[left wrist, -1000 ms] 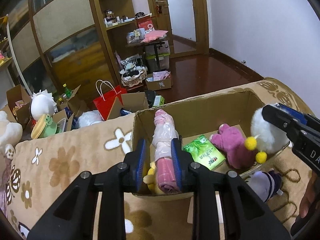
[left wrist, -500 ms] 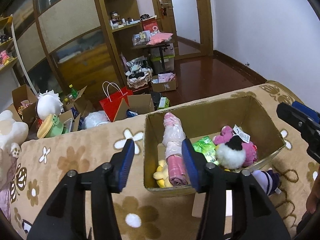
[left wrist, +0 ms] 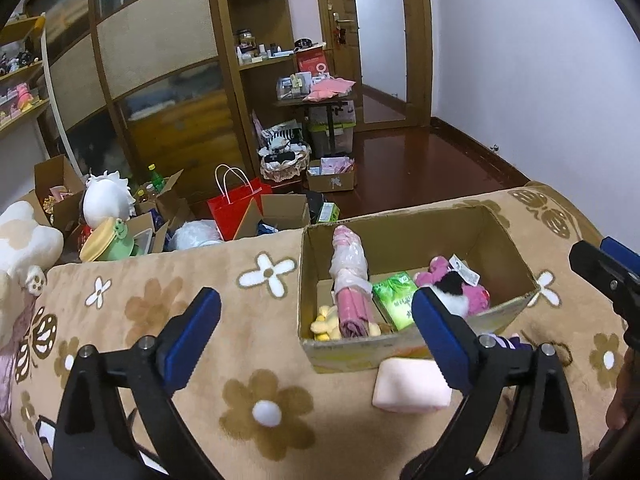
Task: Organize soft objects
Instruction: 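Reach the left tool to the swirl cake cushion while the right tool reaches the purple doll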
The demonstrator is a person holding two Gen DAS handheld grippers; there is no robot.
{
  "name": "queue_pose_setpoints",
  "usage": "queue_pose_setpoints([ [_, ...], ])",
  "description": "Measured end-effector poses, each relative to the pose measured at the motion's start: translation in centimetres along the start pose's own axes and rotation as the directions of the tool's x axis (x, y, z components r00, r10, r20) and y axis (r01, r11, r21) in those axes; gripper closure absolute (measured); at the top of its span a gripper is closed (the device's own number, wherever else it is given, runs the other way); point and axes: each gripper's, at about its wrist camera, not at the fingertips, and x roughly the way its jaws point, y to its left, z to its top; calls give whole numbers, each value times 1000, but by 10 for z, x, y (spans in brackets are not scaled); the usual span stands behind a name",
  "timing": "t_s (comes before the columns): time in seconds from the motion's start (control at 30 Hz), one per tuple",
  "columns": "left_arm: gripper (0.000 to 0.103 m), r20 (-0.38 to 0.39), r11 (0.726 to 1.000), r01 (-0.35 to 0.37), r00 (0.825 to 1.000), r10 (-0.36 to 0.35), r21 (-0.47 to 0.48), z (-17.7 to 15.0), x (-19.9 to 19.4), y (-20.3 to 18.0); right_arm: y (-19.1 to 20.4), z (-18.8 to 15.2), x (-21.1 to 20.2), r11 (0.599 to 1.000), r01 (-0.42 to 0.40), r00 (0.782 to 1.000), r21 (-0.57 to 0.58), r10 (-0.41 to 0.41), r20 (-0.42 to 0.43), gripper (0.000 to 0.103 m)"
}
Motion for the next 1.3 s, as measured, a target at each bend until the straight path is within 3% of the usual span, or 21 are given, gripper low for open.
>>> queue_pose_setpoints([
  [0.5, 3, -86, 996, 52, 995, -45, 74, -33, 3, -32, -17, -33, 2, 998, 30, 996, 53, -26, -88, 0],
  [0.73, 3, -128, 991, 99, 988, -88, 87, -46, 21, -44, -28, -44, 18, 996, 39, 991, 83, -28, -132, 0],
  [1.3, 3, -220, 979, 123, 972, -85, 162, -72, 62, -71, -48, -79, 66, 986, 57, 964, 155, -14, -267, 0],
])
